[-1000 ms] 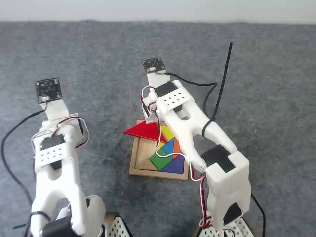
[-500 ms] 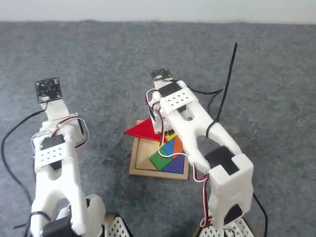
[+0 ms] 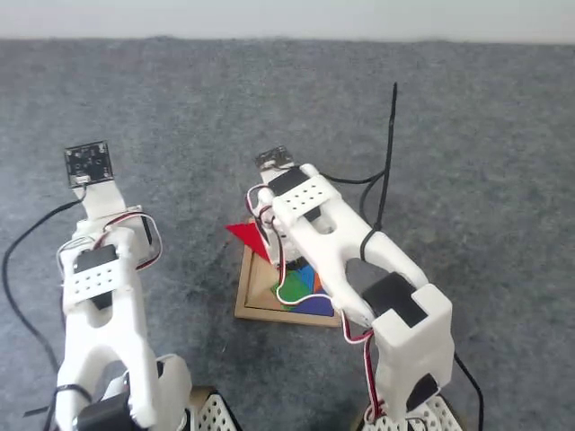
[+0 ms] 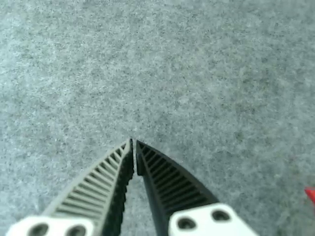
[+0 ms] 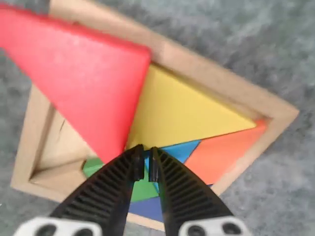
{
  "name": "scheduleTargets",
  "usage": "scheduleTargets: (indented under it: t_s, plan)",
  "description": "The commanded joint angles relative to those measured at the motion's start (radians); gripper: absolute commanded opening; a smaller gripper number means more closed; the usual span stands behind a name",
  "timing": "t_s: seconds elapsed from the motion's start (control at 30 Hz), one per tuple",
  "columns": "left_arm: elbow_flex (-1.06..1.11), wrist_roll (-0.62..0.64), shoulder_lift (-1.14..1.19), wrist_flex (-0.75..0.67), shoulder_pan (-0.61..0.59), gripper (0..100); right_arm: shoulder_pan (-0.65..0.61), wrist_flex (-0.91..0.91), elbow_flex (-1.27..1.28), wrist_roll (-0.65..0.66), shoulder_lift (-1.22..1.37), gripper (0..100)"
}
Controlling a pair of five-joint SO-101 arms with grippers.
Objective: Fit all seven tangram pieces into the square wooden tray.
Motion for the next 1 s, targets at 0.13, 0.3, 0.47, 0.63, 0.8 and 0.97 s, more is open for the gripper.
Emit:
scheduleTargets:
  t_s: [0.13,0.3,0.47,0.63,0.8,0.97]
  plan:
    - [-0.027,0.006,-0.011,-0.020,0.003,1,-0.059,0.015,0.025,0.003,-0.128,2.3]
    - [-0.031,0.006,-0.011,-0.021,0.003,1,-0.107,-0.022,0.031,0.003,-0.136,2.3]
    - [-0.031,0.006,-0.011,-0.021,0.002,1,-0.162,-0.120,0.075,0.003,-0.133,2.3]
    - [-0.030,0.006,-0.011,-0.021,0.002,1,-0.168,-0.145,0.086,0.003,-0.145,2.3]
    - [-0.028,0.006,-0.011,-0.021,0.002,1,-0.160,-0.021,0.064,0.006,-0.223,2.3]
    - [-0.028,0.006,-0.011,-0.021,0.002,1,-0.097,0.007,0.055,0.009,-0.398,2.3]
